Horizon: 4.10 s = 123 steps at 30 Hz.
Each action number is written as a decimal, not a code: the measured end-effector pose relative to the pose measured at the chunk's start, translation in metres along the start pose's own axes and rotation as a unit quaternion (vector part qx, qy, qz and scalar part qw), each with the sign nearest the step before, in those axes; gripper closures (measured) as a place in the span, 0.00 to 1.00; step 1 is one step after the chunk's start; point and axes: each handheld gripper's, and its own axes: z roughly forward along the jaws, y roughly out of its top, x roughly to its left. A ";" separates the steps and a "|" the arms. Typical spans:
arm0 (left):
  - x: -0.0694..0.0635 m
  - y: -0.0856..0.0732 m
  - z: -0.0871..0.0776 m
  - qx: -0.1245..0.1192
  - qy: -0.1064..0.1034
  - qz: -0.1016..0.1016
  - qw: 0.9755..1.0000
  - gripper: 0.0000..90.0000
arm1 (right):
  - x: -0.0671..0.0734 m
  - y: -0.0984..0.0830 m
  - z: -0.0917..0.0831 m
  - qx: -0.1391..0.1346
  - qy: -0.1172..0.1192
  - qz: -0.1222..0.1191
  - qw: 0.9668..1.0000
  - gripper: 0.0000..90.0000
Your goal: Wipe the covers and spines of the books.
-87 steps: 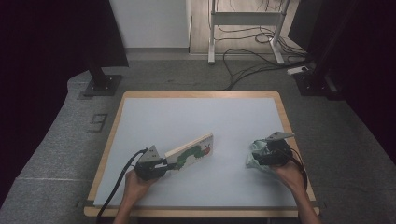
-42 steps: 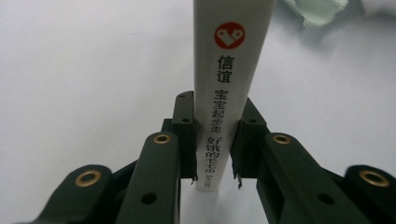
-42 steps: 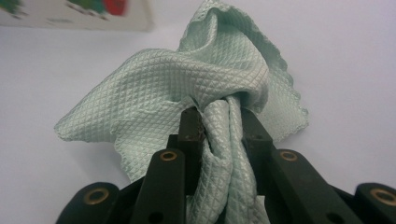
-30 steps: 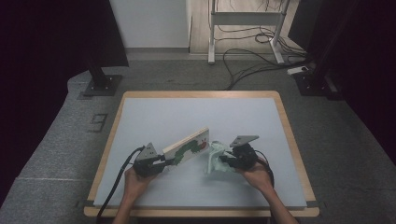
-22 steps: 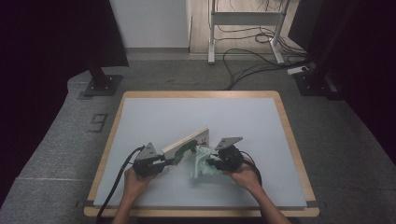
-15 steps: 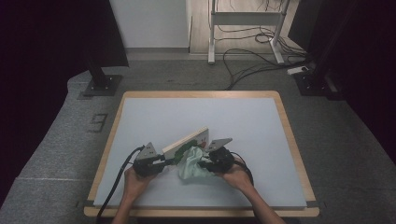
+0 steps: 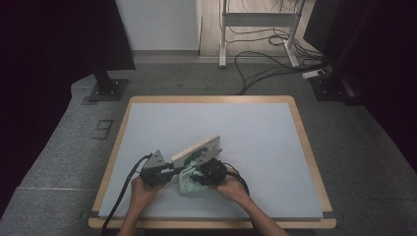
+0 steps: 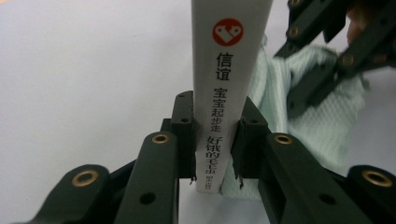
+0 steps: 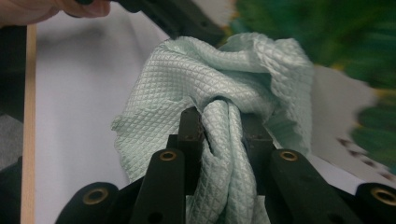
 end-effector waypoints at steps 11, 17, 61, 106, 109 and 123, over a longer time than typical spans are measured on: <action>-0.001 0.000 0.000 0.001 0.000 0.004 1.000 0.82 | 0.000 -0.009 0.019 0.017 0.000 -0.013 1.000 0.76; 0.001 0.000 0.000 -0.001 -0.002 0.000 1.000 0.82 | -0.006 -0.006 0.002 0.008 -0.009 -0.011 1.000 0.54; 0.001 -0.001 0.000 -0.001 -0.003 -0.003 1.000 0.81 | -0.046 -0.037 -0.091 -0.042 -0.076 0.045 0.995 0.23; -0.014 -0.014 -0.048 0.004 0.015 -0.052 0.999 0.38 | -0.091 -0.008 -0.040 -0.082 -0.052 0.029 0.995 0.30; -0.026 -0.013 -0.051 0.008 0.006 -0.043 0.999 0.33 | -0.090 -0.008 -0.040 -0.081 -0.053 0.029 0.995 0.30; -0.058 -0.001 -0.005 0.036 -0.031 -0.007 0.999 0.28 | -0.089 -0.007 -0.040 -0.076 -0.049 0.027 0.996 0.26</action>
